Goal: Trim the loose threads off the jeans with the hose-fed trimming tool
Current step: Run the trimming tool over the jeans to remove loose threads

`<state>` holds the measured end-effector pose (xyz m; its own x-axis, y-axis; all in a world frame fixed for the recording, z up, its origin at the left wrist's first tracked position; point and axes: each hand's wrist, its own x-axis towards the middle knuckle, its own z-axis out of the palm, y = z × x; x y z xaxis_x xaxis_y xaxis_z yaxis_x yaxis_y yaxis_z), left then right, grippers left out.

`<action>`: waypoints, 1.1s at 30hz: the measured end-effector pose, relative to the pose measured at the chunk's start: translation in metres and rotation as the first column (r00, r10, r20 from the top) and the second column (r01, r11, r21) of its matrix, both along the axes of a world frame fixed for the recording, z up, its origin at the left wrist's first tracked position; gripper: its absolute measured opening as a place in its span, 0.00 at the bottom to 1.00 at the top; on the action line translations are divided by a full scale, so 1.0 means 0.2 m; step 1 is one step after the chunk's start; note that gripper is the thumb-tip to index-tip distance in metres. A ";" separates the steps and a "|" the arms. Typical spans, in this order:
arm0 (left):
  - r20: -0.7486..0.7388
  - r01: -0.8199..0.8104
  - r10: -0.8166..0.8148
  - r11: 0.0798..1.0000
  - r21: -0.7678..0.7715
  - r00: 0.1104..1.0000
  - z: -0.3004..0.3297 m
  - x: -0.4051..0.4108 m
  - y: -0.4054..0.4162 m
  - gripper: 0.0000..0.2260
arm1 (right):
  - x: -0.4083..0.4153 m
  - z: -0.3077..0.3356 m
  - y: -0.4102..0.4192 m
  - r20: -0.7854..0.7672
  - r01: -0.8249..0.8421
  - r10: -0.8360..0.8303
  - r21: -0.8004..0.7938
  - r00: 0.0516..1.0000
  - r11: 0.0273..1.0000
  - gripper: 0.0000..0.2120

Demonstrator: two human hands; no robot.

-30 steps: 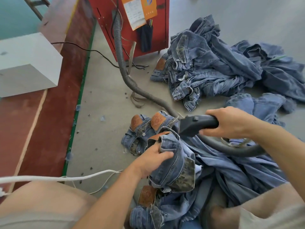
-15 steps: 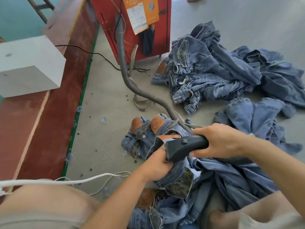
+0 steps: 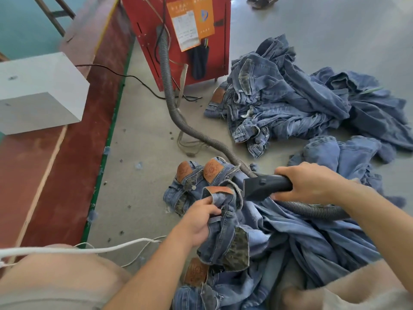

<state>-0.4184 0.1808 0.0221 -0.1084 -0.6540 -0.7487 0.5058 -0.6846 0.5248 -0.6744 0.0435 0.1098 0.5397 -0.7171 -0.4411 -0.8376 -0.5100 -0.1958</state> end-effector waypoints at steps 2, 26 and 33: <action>-0.124 -0.077 0.074 0.997 -0.014 0.989 0.02 0.04 -0.01 0.18 | 0.02 -0.01 0.01 0.002 -0.028 0.028 0.022 1.000 0.999 0.16; -0.432 -0.179 0.105 0.975 -0.135 0.896 0.13 -0.22 -0.04 0.21 | 0.21 -0.05 0.03 0.149 0.493 -0.544 0.277 0.825 0.824 0.17; -0.418 -0.212 0.023 0.886 -0.411 0.908 0.27 -0.03 -0.21 0.36 | 0.15 0.20 -0.13 0.589 0.429 -0.725 0.586 0.357 0.687 0.12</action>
